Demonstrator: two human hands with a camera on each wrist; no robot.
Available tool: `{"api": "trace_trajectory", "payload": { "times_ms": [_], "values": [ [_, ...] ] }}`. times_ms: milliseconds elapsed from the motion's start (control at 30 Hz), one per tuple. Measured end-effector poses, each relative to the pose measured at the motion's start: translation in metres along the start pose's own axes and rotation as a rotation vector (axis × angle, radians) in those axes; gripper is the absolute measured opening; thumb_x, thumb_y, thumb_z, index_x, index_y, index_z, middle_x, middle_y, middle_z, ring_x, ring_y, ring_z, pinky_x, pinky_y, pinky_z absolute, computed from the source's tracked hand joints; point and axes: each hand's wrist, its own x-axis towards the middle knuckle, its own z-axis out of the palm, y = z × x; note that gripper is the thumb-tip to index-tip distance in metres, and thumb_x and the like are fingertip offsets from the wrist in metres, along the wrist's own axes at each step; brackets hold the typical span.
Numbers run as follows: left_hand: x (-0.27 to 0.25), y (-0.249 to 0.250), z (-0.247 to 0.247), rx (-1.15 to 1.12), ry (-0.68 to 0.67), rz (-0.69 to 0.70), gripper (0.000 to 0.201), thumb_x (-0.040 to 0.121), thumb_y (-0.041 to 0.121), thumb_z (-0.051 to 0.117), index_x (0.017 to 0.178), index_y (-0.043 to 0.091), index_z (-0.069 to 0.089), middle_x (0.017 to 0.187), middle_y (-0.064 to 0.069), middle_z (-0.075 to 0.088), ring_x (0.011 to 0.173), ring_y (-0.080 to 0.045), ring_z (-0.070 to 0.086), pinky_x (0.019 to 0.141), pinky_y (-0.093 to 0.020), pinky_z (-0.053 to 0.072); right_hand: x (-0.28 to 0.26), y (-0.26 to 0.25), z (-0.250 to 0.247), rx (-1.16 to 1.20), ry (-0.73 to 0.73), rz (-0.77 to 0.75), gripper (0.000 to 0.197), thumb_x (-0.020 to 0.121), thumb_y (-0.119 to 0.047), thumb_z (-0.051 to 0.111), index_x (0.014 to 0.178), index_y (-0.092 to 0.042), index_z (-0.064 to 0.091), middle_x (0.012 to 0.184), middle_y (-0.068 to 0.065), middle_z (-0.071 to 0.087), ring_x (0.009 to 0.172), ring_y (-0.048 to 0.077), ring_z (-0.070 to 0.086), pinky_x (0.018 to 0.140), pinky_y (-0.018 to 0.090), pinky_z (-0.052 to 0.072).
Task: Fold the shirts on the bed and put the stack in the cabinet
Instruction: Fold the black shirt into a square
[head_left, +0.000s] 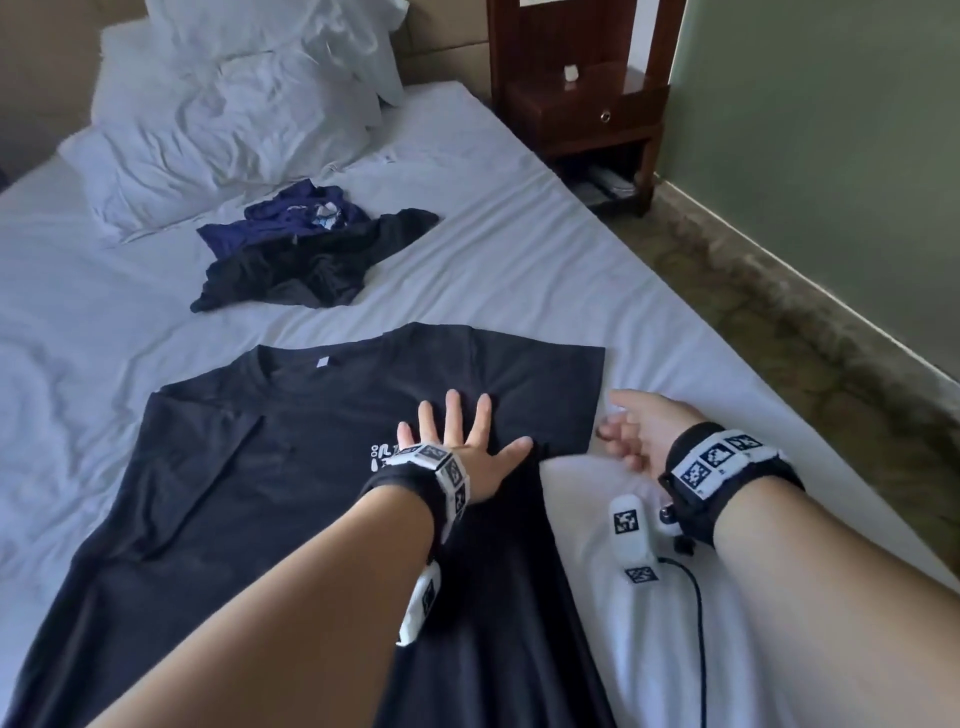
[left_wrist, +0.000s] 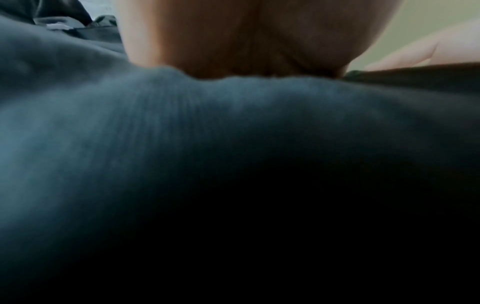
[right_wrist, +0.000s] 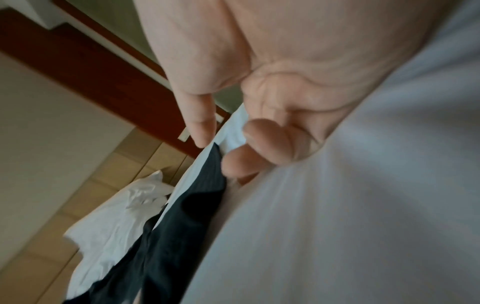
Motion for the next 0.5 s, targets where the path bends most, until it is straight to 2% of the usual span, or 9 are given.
{"api": "trace_trajectory", "payload": {
  "times_ms": [100, 167, 300, 367, 433, 500],
  "values": [
    [0.000, 0.002, 0.000, 0.022, 0.000, -0.016, 0.093, 0.081, 0.093, 0.011, 0.157, 0.048, -0.017, 0.167, 0.007, -0.027, 0.154, -0.030, -0.024, 0.121, -0.057, -0.014, -0.014, -0.011, 0.008, -0.155, 0.025, -0.063, 0.039, 0.081, -0.036, 0.081, 0.092, -0.001, 0.067, 0.076, 0.009, 0.070, 0.043, 0.017, 0.061, 0.039, 0.021, 0.035],
    [0.000, 0.002, 0.002, 0.030, 0.003, -0.020, 0.094, 0.080, 0.094, 0.012, 0.156, 0.048, -0.018, 0.166, 0.007, -0.028, 0.153, -0.030, -0.025, 0.121, -0.058, -0.015, -0.022, -0.018, 0.015, -0.254, 0.010, -0.087, 0.035, 0.084, -0.034, 0.080, 0.091, -0.002, 0.066, 0.077, 0.008, 0.070, 0.036, 0.013, 0.059, 0.036, 0.017, 0.032],
    [0.000, 0.002, 0.002, 0.016, 0.004, -0.019, 0.096, 0.079, 0.095, 0.014, 0.156, 0.048, -0.019, 0.166, 0.007, -0.029, 0.153, -0.031, -0.027, 0.120, -0.058, -0.016, -0.027, -0.021, 0.027, -0.318, 0.028, -0.182, 0.026, 0.085, -0.024, 0.077, 0.087, 0.000, 0.067, 0.065, 0.010, 0.063, 0.027, 0.011, 0.044, 0.031, 0.014, 0.028],
    [0.003, 0.002, 0.003, 0.010, 0.013, -0.018, 0.097, 0.078, 0.096, 0.015, 0.157, 0.047, -0.017, 0.167, 0.007, -0.027, 0.153, -0.031, -0.026, 0.120, -0.059, -0.015, -0.030, -0.022, 0.038, -0.311, 0.004, -0.251, 0.017, 0.086, -0.015, 0.072, 0.091, 0.001, 0.069, 0.064, 0.010, 0.058, 0.035, 0.015, 0.045, 0.033, 0.016, 0.030],
    [0.003, 0.003, 0.002, 0.001, 0.014, -0.021, 0.098, 0.077, 0.096, 0.013, 0.157, 0.047, -0.015, 0.167, 0.007, -0.025, 0.154, -0.031, -0.024, 0.120, -0.059, -0.014, -0.038, -0.025, 0.048, -0.309, -0.007, -0.327, 0.011, 0.086, -0.009, 0.066, 0.093, -0.001, 0.069, 0.069, 0.011, 0.059, 0.048, 0.020, 0.051, 0.037, 0.020, 0.038],
    [-0.002, 0.003, -0.006, -0.085, -0.008, -0.006, 0.096, 0.077, 0.096, 0.011, 0.157, 0.048, -0.014, 0.168, 0.010, -0.022, 0.155, -0.028, -0.023, 0.122, -0.056, -0.014, -0.048, -0.035, 0.057, -0.417, 0.025, -0.427, 0.011, 0.082, -0.014, 0.061, 0.081, -0.004, 0.059, 0.072, 0.010, 0.056, 0.062, 0.024, 0.052, 0.052, 0.033, 0.046]
  ]
}}
